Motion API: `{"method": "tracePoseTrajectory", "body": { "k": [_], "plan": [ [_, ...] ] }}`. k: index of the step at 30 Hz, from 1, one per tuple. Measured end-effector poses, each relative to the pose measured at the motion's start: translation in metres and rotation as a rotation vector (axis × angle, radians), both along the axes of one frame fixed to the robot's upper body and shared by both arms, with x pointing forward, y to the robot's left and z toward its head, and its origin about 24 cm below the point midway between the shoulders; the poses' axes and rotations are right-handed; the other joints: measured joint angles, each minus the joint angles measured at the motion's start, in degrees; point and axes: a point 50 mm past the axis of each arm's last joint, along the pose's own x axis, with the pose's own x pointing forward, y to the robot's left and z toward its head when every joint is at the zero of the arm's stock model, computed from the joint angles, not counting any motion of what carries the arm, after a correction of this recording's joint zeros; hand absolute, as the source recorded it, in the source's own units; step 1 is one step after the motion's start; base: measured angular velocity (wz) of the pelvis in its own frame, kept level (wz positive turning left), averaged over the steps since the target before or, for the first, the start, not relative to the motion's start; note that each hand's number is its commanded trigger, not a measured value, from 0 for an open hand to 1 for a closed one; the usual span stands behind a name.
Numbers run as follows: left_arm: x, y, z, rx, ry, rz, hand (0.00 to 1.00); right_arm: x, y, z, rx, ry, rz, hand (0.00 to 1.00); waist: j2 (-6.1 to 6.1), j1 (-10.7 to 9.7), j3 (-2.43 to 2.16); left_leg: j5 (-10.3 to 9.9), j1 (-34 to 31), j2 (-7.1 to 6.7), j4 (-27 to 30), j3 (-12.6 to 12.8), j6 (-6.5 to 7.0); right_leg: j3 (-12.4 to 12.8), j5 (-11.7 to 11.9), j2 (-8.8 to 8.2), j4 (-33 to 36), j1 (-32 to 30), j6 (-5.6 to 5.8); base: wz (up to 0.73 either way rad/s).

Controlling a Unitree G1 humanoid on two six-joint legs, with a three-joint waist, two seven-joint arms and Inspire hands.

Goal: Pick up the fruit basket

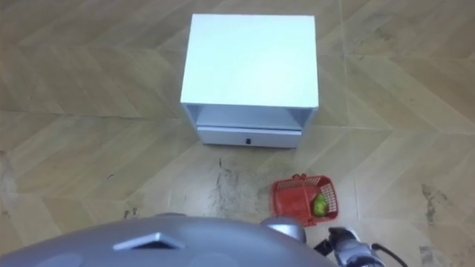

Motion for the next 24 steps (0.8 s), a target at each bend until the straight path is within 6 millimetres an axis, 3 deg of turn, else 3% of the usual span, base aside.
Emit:
{"method": "tracePoseTrajectory", "body": {
  "k": [2, 5, 6, 7, 8, 9, 11, 13, 16, 17, 18, 19, 20, 21, 24],
  "plan": [
    [0.007, 0.002, 0.0, 0.0, -0.022, 0.001, 0.0, 0.01, -0.004, 0.003, -0.024, -0.05, 0.006, 0.0, 0.0, 0.15, 0.03, -0.4, -1.93, -0.59, 1.74, 0.27, 0.85, 0.43, 0.36, -1.04, 2.13, -2.36, 0.46, -0.07],
    [0.011, 0.009, 0.002, 0.014, -0.049, 0.047, 0.0, 0.039, -0.007, 0.008, -0.04, -0.167, -0.027, 0.0, 0.62, 0.66, -0.14, -0.64, -5.79, -0.29, 3.11, 3.06, 2.87, 0.98, 1.59, -2.29, 4.23, -6.75, 0.93, -0.3],
    [0.012, 0.014, 0.003, 0.027, -0.071, 0.074, 0.0, 0.045, -0.007, 0.01, -0.042, -0.202, -0.036, 0.0, 0.51, 0.71, 0.37, -1.09, -6.99, -0.03, 3.93, 3.9, 3.7, 0.27, 0.97, -3.13, 10.27, -9.08, 0.36, -0.13],
    [0.012, 0.017, 0.004, 0.035, -0.078, 0.082, 0.0, 0.044, -0.009, 0.011, -0.042, -0.21, -0.065, 0.0, 0.33, 0.49, 0.44, -1.3, -7.35, -0.04, 4.54, 3.96, 4.04, -0.11, 0.75, -3.64, 15.34, -9.94, -0.02, 0.24],
    [0.01, 0.023, 0.006, 0.047, -0.083, 0.088, 0.0, 0.039, -0.011, 0.011, -0.042, -0.219, -0.133, 0.0, -0.06, 0.52, 0.38, -1.65, -7.51, -0.15, 5.23, 4.38, 4.55, 0.03, 1.31, -4.36, 25.07, -10.23, -1.06, 0.15],
    [0.005, 0.026, 0.007, 0.057, -0.08, 0.098, 0.0, 0.043, -0.012, 0.012, -0.04, -0.248, -0.183, 0.0, -0.63, 1.79, 0.05, -1.81, -8.28, -0.26, 6.0, 4.94, 4.8, 0.39, 2.05, -4.49, 32.14, -10.09, -2.1, -0.03],
    [0.005, 0.028, 0.007, 0.068, -0.085, 0.098, 0.0, 0.059, -0.012, 0.015, -0.036, -0.324, -0.226, 0.0, -0.9, 2.4, -0.08, -2.04, -11.52, -0.22, 8.74, 5.19, 5.2, 0.65, 2.5, -4.31, 36.54, -8.82, -2.34, -0.15],
    [0.007, 0.029, 0.008, 0.068, -0.094, 0.118, 0.0, 0.081, -0.01, 0.021, -0.024, -0.404, -0.237, 0.0, -1.68, 2.9, -0.47, -2.11, -16.87, -0.18, 12.56, 5.23, 5.58, 1.16, 2.92, -4.46, 36.5, -7.67, -2.35, 0.08],
    [0.033, 0.034, 0.012, 0.092, -0.16, 0.116, 0.0, 0.113, -0.004, 0.03, 0.003, -0.521, -0.283, 0.0, -3.0, 2.53, -0.23, -2.44, -27.91, -0.13, 21.18, 4.45, 6.08, 1.96, 1.8, -4.34, 30.26, -5.4, -0.74, 0.3],
    [0.049, 0.036, 0.014, 0.105, -0.199, 0.121, 0.0, 0.128, -0.004, 0.036, 0.006, -0.568, -0.297, 0.0, -3.26, 2.83, 0.06, -2.76, -32.86, -0.06, 25.31, 3.91, 6.08, 2.43, -1.95, -4.19, 28.81, -5.47, 0.94, 0.4],
    [0.065, 0.034, 0.016, 0.113, -0.237, 0.124, 0.0, 0.142, -0.003, 0.041, 0.004, -0.61, -0.315, 0.0, -3.32, 2.81, 0.2, -2.88, -37.51, -0.04, 29.35, 3.3, 6.0, 2.43, -8.39, -3.79, 29.33, -6.96, 1.39, 0.38],
    [0.071, 0.032, 0.016, 0.112, -0.254, 0.136, 0.0, 0.146, -0.003, 0.043, 0.0, -0.622, -0.319, 0.0, -3.43, 3.09, 0.3, -2.99, -39.42, -0.15, 31.21, 3.01, 5.84, 2.49, -11.18, -3.77, 30.64, -7.89, 1.0, 0.33],
    [0.08, 0.03, 0.017, 0.115, -0.277, 0.142, 0.0, 0.155, -0.001, 0.047, -0.008, -0.647, -0.325, 0.0, -3.42, 3.39, 0.72, -3.6, -42.64, -0.39, 34.71, 2.36, 5.3, 3.11, -15.08, -3.82, 35.23, -10.61, 0.17, 0.24],
    [0.085, 0.029, 0.018, 0.117, -0.287, 0.134, 0.0, 0.162, 0.001, 0.05, -0.013, -0.666, -0.328, 0.0, -3.45, 3.28, 1.0, -4.36, -45.46, -0.59, 37.93, 2.16, 4.94, 3.48, -17.51, -4.37, 40.99, -13.6, -0.62, 0.25],
    [0.087, 0.027, 0.017, 0.12, -0.289, 0.134, 0.0, 0.17, -0.001, 0.056, -0.04, -0.708, -0.338, 0.0, -2.8, 3.25, 1.58, -6.44, -50.86, -0.8, 45.96, 1.63, 5.41, 4.62, -20.57, -5.47, 53.07, -18.76, -0.8, 0.18]
  ]
}}
